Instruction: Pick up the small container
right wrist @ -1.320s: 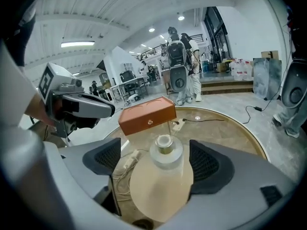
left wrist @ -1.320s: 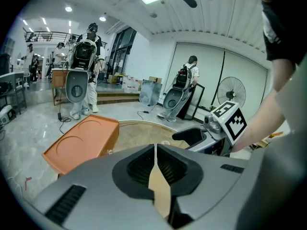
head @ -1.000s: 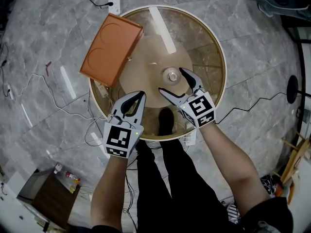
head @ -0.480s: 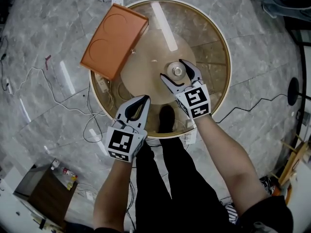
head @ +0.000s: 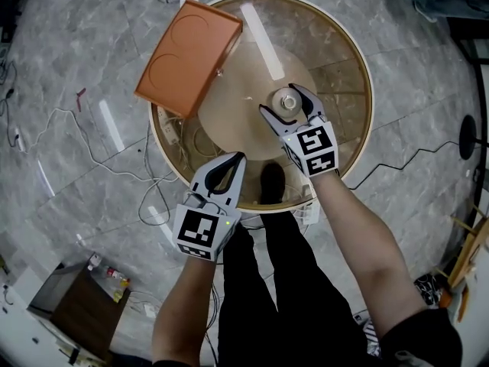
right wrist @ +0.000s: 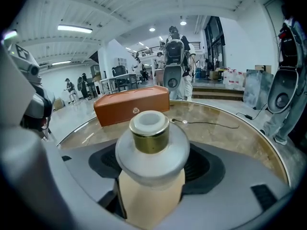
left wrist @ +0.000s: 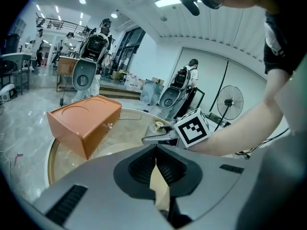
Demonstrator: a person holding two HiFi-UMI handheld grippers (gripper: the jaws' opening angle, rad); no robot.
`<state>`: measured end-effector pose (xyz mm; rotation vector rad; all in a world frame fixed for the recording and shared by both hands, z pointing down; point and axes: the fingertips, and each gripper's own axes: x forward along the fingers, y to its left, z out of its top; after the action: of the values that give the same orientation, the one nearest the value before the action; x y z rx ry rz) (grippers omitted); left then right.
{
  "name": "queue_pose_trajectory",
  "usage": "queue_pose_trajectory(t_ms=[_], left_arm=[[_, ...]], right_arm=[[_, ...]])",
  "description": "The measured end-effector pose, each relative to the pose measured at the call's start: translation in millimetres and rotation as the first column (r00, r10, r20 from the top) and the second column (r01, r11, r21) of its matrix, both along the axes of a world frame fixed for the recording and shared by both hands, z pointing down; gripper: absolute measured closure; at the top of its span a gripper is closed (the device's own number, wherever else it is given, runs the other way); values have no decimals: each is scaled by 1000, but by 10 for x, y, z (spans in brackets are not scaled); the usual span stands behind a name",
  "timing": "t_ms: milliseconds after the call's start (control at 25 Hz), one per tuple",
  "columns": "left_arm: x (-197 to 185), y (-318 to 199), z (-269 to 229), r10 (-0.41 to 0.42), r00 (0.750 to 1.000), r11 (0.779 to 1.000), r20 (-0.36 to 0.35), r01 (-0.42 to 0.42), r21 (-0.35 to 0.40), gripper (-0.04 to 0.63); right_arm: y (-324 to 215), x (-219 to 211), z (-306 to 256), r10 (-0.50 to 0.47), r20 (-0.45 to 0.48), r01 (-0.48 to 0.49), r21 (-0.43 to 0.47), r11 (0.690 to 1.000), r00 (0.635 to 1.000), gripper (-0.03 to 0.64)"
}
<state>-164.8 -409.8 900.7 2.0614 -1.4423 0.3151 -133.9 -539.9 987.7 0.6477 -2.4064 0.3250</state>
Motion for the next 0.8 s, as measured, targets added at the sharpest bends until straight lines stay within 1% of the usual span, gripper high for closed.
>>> queue_pose_trajectory(t_ms=[160,320,440,560,680,800], left_arm=[[-129,131,-40,-7,1000,1000,-8,7,1,578],[-289,228,-411,-5,1000,1000,10,5,7,578],[-442,240,-868,-15,1000,999,25,14,33,578],[-552,291,-1401,-21,999,999,47,19,49,578],[-551,331,-2026,9,996,996,86,-16,83,578],[-498,397,-2667,38,994,990,101,-51,129,578]], right_arm=[[128,-13,-136,19,19,-18,-29,999,1000,276],[341,-32,-608,54,76,-49,-77,996,996,276],[437,-109,-1168,79,131,-66,-100,993,988,276],[556,-175,-1868,94,197,-73,-111,991,976,275],[685,-174,-2597,94,240,-72,-99,992,966,275],[819,-120,-3272,97,269,-77,-83,994,958,275]])
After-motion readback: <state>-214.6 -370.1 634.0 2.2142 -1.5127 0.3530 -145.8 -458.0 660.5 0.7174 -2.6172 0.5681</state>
